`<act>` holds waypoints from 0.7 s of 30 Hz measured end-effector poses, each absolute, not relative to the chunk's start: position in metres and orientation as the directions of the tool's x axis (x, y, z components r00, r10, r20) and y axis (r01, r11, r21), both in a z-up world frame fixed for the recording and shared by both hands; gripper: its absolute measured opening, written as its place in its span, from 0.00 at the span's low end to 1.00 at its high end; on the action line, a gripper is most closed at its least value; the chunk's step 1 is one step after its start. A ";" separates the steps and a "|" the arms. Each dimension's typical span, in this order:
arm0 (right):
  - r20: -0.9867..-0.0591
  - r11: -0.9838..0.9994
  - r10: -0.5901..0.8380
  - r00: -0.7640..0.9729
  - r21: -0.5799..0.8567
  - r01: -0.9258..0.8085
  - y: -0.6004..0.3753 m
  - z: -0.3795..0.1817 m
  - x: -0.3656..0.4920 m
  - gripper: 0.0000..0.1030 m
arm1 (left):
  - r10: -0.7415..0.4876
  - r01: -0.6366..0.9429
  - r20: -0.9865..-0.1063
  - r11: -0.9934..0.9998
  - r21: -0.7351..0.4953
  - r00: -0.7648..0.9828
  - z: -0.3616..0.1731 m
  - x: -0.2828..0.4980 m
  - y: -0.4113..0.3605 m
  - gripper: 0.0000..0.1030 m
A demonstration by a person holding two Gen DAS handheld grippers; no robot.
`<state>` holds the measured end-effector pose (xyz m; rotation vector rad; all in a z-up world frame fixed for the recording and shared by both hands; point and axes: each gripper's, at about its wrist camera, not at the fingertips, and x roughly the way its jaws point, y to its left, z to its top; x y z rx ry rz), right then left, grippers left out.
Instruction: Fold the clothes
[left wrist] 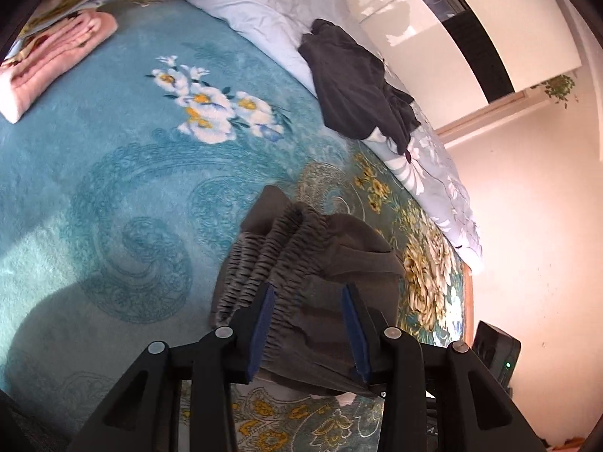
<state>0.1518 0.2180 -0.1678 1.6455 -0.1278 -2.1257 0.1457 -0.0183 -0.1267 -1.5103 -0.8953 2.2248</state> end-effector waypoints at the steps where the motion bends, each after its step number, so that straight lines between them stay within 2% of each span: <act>1: -0.898 -0.896 -0.399 -0.185 0.340 0.284 0.218 -0.173 0.150 0.69 | 0.567 0.083 -0.735 -0.769 -0.634 -0.372 -0.134 0.144 -0.009 0.40; 4: -0.904 -0.902 -0.395 -0.166 0.346 0.259 0.220 -0.189 0.143 0.73 | 0.552 0.124 -0.774 -0.784 -0.608 -0.309 -0.166 0.142 0.003 0.40; 8: -0.891 -0.887 -0.429 -0.146 0.386 0.253 0.226 -0.178 0.140 0.73 | 0.596 0.160 -0.731 -0.729 -0.666 -0.332 -0.171 0.143 -0.010 0.40; 15: -0.837 -0.890 -0.448 -0.314 0.382 0.250 0.246 -0.136 0.111 0.73 | 0.563 0.135 -0.762 -0.769 -0.625 -0.320 -0.168 0.139 -0.002 0.40; 21: -0.849 -0.902 -0.431 -0.306 0.395 0.175 0.240 -0.168 0.066 0.73 | 0.580 0.134 -0.750 -0.756 -0.641 -0.317 -0.171 0.138 -0.004 0.40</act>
